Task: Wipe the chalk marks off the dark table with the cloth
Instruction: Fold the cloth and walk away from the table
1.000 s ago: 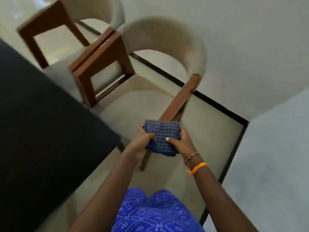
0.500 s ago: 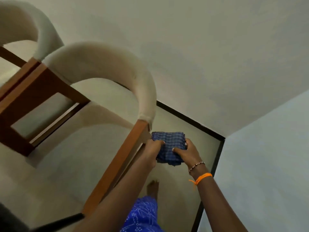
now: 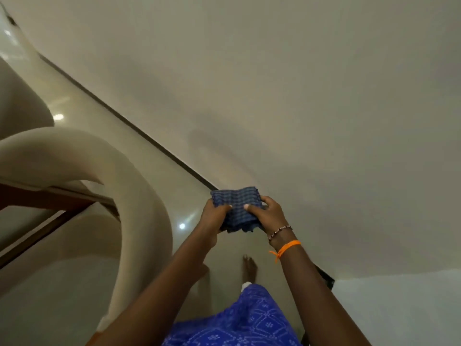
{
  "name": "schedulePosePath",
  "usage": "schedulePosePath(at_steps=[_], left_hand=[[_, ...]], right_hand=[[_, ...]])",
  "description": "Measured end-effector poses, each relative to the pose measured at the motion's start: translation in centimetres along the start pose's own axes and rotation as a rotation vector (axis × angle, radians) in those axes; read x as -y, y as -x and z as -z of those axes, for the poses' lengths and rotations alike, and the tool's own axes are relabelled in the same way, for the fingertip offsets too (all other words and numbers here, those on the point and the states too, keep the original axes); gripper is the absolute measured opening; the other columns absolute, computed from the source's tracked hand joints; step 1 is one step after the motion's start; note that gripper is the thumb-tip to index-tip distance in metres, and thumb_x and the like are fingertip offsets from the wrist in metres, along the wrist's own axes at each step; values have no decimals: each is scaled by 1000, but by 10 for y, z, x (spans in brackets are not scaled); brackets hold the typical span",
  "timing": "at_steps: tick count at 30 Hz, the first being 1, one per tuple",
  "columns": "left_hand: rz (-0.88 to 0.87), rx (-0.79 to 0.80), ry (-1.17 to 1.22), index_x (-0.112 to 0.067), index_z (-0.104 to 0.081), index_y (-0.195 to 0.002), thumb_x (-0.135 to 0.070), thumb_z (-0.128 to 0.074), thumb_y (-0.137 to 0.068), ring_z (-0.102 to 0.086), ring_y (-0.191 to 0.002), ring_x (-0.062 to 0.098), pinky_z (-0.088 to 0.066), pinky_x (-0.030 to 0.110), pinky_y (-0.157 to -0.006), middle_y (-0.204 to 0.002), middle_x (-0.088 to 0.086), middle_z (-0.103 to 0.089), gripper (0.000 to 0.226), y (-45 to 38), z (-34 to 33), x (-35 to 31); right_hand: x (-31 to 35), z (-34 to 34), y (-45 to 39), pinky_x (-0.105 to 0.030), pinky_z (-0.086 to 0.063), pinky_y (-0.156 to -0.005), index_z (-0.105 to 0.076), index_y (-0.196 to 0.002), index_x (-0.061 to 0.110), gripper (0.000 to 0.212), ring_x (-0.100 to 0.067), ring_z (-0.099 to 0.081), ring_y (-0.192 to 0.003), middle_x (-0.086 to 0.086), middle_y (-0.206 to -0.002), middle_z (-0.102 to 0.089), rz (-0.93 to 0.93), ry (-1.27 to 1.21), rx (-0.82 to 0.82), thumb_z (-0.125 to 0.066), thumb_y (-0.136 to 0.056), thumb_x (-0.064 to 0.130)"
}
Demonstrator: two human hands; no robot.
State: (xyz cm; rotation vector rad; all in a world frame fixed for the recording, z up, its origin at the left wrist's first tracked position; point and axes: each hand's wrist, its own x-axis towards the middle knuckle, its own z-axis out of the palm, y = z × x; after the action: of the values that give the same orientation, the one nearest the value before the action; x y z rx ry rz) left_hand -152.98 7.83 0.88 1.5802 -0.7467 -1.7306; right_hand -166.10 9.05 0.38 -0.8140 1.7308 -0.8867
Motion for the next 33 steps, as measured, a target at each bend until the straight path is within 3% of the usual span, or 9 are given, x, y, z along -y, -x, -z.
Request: schedulePosePath(at_steps=[2,5,11,14,18,21,25,28,33], left_hand=[[-24,-44,49,-24,-56,-90,-1,-50,-86,-62,-76,16,-50,26,-53,-86,0,-63,23,-16,-12,-20],[-42,-137,107,-29,-53,-81,0,-50,-85,-62,-71,11,-49,21,-47,-81,-6,-63,30,-43,-24,-49],[-29,-391,296,-17,-48,-115,-7,-50,-87,-61,-91,23,-53,34,-67,-105,6,-61,29,-111,2,-112],[-60,-529,410,-17,-45,-114,-8,-50,-88,-59,-82,15,-48,26,-55,-100,4,-59,28,-144,34,-138],[-101,-685,565,-17,-44,-114,-6,-50,-87,-57,-79,13,-46,25,-52,-96,1,-58,30,-198,98,-186],[-109,-763,632,-18,-48,-107,-2,-49,-87,-61,-79,17,-50,28,-56,-94,3,-61,26,-238,160,-233],[-134,-830,695,-16,-51,-105,-2,-50,-88,-63,-90,24,-55,39,-76,-107,10,-63,22,-279,235,-282],[-175,-879,737,-17,-50,-116,-5,-51,-88,-61,-89,17,-53,28,-66,-109,5,-62,31,-291,280,-300],[-168,-854,718,-18,-41,-130,-6,-52,-89,-58,-90,11,-50,18,-58,-119,3,-57,45,-329,347,-321]], right_hand=[[19,5,-27,-51,-51,-91,-51,-124,4,49,-38,-60,-104,-22,-122,-59,3,10,73,-71,-79,8],[51,3,-72,-38,-52,-82,-47,-131,6,57,-28,-58,-99,-17,-124,-57,42,64,159,-70,-79,4],[116,-57,-161,-22,-49,-65,-46,-130,7,54,-21,-56,-92,-11,-112,-57,92,105,384,-63,-80,-4],[142,-114,-191,-29,-53,-70,-47,-125,10,49,-22,-58,-92,-10,-110,-58,102,83,470,-63,-81,-3],[177,-205,-231,-13,-48,-44,-45,-120,12,43,-10,-58,-77,-4,-99,-57,128,55,557,-65,-83,2],[209,-281,-260,-19,-52,-52,-43,-118,14,42,-8,-58,-77,-2,-97,-57,155,87,586,-65,-84,6],[260,-367,-289,-17,-54,-55,-44,-123,15,45,-9,-60,-83,1,-100,-57,244,141,664,-65,-85,8],[290,-423,-305,-37,-58,-70,-46,-124,13,44,-22,-62,-91,-6,-107,-59,303,236,726,-66,-84,10],[318,-516,-341,-33,-54,-77,-52,-121,7,38,-21,-60,-92,-8,-107,-60,286,280,791,-65,-85,10]])
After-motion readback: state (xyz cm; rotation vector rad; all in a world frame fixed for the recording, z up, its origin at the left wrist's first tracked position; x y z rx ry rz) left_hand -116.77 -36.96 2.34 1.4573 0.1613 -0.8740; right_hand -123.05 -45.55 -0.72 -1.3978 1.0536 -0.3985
